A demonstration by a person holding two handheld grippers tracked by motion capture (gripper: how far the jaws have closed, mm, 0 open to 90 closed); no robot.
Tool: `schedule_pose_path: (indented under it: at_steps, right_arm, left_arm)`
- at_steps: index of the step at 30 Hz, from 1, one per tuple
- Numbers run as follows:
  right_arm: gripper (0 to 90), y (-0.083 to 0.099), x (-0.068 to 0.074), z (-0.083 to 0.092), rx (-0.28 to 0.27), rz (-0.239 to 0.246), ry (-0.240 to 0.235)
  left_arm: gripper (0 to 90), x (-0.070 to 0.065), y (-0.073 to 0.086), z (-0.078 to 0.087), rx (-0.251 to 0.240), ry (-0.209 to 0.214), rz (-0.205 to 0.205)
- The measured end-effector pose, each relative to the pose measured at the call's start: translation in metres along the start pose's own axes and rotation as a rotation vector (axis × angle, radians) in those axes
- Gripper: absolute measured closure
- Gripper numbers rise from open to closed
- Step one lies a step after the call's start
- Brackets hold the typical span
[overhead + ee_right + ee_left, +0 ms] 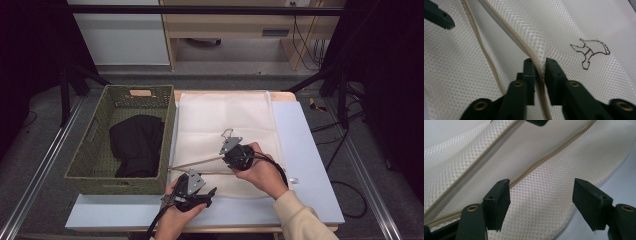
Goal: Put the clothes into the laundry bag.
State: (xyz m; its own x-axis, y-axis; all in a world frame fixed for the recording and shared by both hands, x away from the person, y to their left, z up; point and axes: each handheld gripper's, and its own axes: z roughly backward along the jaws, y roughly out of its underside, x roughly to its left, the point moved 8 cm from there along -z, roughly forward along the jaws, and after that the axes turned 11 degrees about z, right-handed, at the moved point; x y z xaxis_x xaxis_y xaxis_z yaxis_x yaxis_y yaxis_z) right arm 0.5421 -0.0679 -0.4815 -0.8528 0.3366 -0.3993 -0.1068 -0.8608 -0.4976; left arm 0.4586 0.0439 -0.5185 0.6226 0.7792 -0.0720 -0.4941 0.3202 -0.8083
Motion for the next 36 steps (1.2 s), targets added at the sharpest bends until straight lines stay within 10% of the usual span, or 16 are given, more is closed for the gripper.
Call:
schedule_pose_path:
  at_steps: [18,36]
  right_arm:
    - [87.1,-0.048,-0.054,0.043,-0.127,-0.047,0.228]
    - [87.3,-0.076,-0.078,0.054,-0.237,-0.089,0.276]
  left_arm:
    - [38.0,-0.001,0.002,-0.008,0.005,-0.001,-0.015]
    - [37.8,0.018,-0.002,-0.009,-0.008,-0.036,0.005]
